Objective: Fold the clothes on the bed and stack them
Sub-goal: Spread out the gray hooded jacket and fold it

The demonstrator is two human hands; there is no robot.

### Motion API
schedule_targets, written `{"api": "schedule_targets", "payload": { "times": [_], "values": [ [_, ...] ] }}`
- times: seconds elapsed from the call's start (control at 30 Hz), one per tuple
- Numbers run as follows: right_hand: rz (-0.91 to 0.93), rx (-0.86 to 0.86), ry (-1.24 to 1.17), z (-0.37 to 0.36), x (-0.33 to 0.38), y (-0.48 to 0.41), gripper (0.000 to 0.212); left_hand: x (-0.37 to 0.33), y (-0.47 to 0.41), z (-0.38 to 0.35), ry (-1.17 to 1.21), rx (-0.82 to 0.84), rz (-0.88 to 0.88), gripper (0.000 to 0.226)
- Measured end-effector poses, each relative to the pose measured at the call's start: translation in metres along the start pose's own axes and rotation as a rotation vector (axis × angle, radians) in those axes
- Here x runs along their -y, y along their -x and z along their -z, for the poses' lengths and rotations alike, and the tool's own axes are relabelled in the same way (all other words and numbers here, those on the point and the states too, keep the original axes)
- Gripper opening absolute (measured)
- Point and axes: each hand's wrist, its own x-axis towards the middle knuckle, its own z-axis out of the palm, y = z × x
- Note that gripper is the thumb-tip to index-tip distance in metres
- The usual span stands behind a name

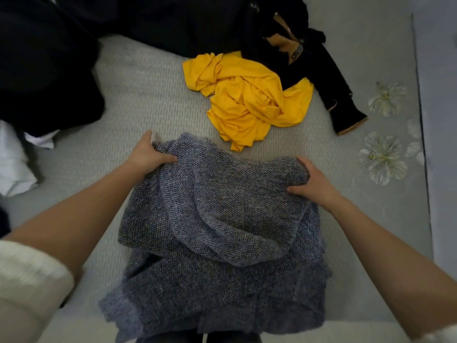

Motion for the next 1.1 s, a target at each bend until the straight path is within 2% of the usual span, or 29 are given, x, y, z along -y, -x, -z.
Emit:
{"api": "schedule_targets", "payload": {
  "times": [0.1,0.17,0.2,0.3,0.43,0.6,0.77,0.93,1.1],
  "values": [
    [0.014,-0.061,-0.192,0.007,0.006,0.014,0.079,-0.003,0.009,0.005,0.051,0.001,-0.014,0.071],
    [0.020,-0.078,-0.247,0.008,0.010,0.025,0.072,-0.005,0.017,0.010,0.112,0.022,-0.038,0.048],
    [0.026,-0.087,-0.267,0.008,0.011,0.030,0.069,-0.006,0.022,0.013,0.135,0.029,-0.055,0.044],
    [0.048,-0.137,-0.296,0.011,0.016,0.045,0.060,-0.007,0.033,0.025,0.146,0.016,-0.121,0.048],
    [0.069,-0.224,-0.303,0.028,0.033,0.056,0.051,-0.019,0.042,0.050,0.127,-0.095,-0.219,0.049],
    [0.181,-0.376,-0.292,0.072,0.082,0.056,0.053,-0.079,0.064,0.085,0.110,-0.140,-0.379,0.049],
    [0.314,-0.570,-0.302,0.119,0.127,0.053,0.055,-0.128,0.071,0.126,0.163,-0.311,-0.542,0.049],
    [0.370,-0.572,-0.289,0.131,0.143,0.061,0.066,-0.137,0.081,0.138,0.172,-0.320,-0.637,0.056],
    [0.318,-0.401,-0.056,0.085,0.100,0.075,0.082,-0.064,0.088,0.114,0.034,-0.224,-0.560,0.044]
  ]
}}
